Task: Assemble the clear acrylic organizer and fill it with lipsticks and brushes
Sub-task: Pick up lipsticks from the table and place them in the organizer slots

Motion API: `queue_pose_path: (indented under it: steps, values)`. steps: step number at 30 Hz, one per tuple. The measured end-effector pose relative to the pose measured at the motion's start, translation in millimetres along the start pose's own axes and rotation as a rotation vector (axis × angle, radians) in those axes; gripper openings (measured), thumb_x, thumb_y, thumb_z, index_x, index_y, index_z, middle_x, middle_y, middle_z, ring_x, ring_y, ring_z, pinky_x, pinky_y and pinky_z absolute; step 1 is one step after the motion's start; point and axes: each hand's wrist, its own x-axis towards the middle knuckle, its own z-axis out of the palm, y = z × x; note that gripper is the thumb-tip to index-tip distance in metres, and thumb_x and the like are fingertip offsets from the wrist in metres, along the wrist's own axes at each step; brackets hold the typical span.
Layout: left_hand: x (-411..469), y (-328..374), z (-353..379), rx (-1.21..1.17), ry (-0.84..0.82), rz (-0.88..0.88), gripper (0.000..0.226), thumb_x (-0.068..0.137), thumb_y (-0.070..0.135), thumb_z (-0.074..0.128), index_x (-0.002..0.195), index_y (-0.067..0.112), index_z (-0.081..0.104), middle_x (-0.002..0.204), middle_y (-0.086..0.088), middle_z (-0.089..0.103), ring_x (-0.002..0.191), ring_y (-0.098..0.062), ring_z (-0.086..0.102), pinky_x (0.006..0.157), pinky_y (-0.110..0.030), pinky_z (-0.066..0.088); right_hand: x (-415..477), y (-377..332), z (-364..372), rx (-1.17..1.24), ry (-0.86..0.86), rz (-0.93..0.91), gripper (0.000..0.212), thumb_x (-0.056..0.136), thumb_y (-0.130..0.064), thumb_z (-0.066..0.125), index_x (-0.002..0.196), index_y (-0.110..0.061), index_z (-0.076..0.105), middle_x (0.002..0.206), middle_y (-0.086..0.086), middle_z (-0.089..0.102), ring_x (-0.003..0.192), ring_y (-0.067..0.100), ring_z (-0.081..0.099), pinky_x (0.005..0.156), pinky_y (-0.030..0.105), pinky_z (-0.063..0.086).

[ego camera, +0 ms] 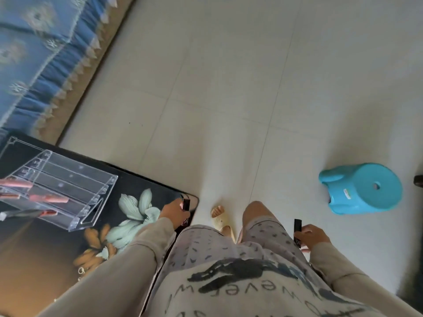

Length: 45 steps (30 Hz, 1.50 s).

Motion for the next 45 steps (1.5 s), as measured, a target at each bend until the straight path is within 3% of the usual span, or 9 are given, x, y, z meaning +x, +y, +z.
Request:
queue_pose_path:
  steps: [2,5,9,14,19,22,32,39,45]
  values:
    - [8.8,9.3,-14.0,-0.063,0.021,-0.014,0.032,0.086,0.015,0.054,0.115,0.002,0.053,0.120,-0.018,0.062,0.111,-0.030,0.057,0.090,-0.031,0.043,8.0,-29.6,-8.6,-0.035,0.006,-0.037,0.031,0.084,-0.002,0.057,0.114,0.007,0.054,0.110,0.026,0.061,0.061,0.026,0.054,0.048,0.012,0.049]
    - [20.7,17.5,-29.0,-0.146,0.044,-0.069,0.031,0.086,0.014,0.053,0.113,0.000,0.054,0.117,-0.019,0.064,0.106,-0.032,0.060,0.085,-0.032,0.047,29.1,-73.3,-19.6,-0.037,-0.022,-0.057,0.033,0.084,-0.001,0.057,0.116,0.006,0.052,0.107,0.027,0.059,0.077,0.032,0.055,0.059,0.032,0.054]
    - [37.6,22.9,-44.1,-0.316,0.061,-0.179,0.032,0.086,0.008,0.053,0.117,-0.002,0.053,0.116,-0.022,0.063,0.101,-0.036,0.063,0.080,-0.034,0.049,55.0,-142.2,-36.3,-0.161,-0.040,-0.118,0.029,0.083,-0.001,0.058,0.111,0.004,0.055,0.092,0.019,0.055,0.076,0.033,0.055,0.066,0.039,0.051]
    - [44.2,29.7,-49.5,-0.492,0.135,-0.342,0.030,0.085,0.008,0.052,0.114,0.002,0.055,0.110,-0.020,0.067,0.099,-0.034,0.064,0.081,-0.032,0.050,85.5,-249.0,-57.9,-0.367,-0.096,-0.259,0.030,0.080,0.000,0.059,0.109,0.007,0.056,0.089,0.020,0.058,0.078,0.033,0.057,0.057,0.033,0.049]
    - [41.7,48.0,-27.4,-0.731,0.166,-0.511,0.030,0.083,0.007,0.054,0.112,0.000,0.056,0.108,-0.025,0.066,0.101,-0.040,0.062,0.083,-0.039,0.052,102.1,-353.7,-64.0,-0.556,-0.149,-0.422,0.032,0.083,0.000,0.060,0.113,0.007,0.053,0.108,0.027,0.059,0.086,0.031,0.056,0.072,0.038,0.050]
    - [41.1,63.7,-13.9,-0.875,0.191,-0.611,0.030,0.083,0.006,0.056,0.112,-0.003,0.057,0.110,-0.026,0.065,0.103,-0.040,0.061,0.086,-0.040,0.050,102.9,-405.3,-56.8,-0.659,-0.190,-0.531,0.029,0.083,0.000,0.061,0.111,0.006,0.055,0.097,0.018,0.055,0.086,0.029,0.055,0.065,0.037,0.050]
    - [68.6,62.6,-39.4,-1.103,0.237,-0.713,0.031,0.084,0.008,0.056,0.114,0.000,0.056,0.111,-0.023,0.065,0.103,-0.037,0.061,0.090,-0.041,0.052,81.3,-511.6,22.7,-0.869,-0.282,-0.684,0.010,0.082,-0.001,0.061,0.087,-0.004,0.053,0.091,0.015,0.056,0.082,0.028,0.054,0.052,0.027,0.045]
    - [93.4,9.4,-115.0,-1.098,0.303,-0.683,0.014,0.083,0.011,0.055,0.097,0.011,0.054,0.083,-0.015,0.063,0.081,-0.031,0.061,0.075,-0.032,0.050,45.9,-570.6,94.3,-0.954,-0.264,-0.713,0.011,0.081,-0.002,0.060,0.089,-0.002,0.052,0.093,0.015,0.056,0.081,0.030,0.053,0.067,0.032,0.046]
    - [94.2,-43.1,-168.8,-1.182,0.417,-0.694,0.026,0.082,0.011,0.057,0.106,0.001,0.056,0.105,-0.021,0.067,0.098,-0.035,0.063,0.080,-0.034,0.049,3.8,-602.4,164.4,-1.075,-0.279,-0.788,0.012,0.081,-0.001,0.059,0.093,0.001,0.056,0.089,0.017,0.058,0.074,0.028,0.053,0.063,0.028,0.047]
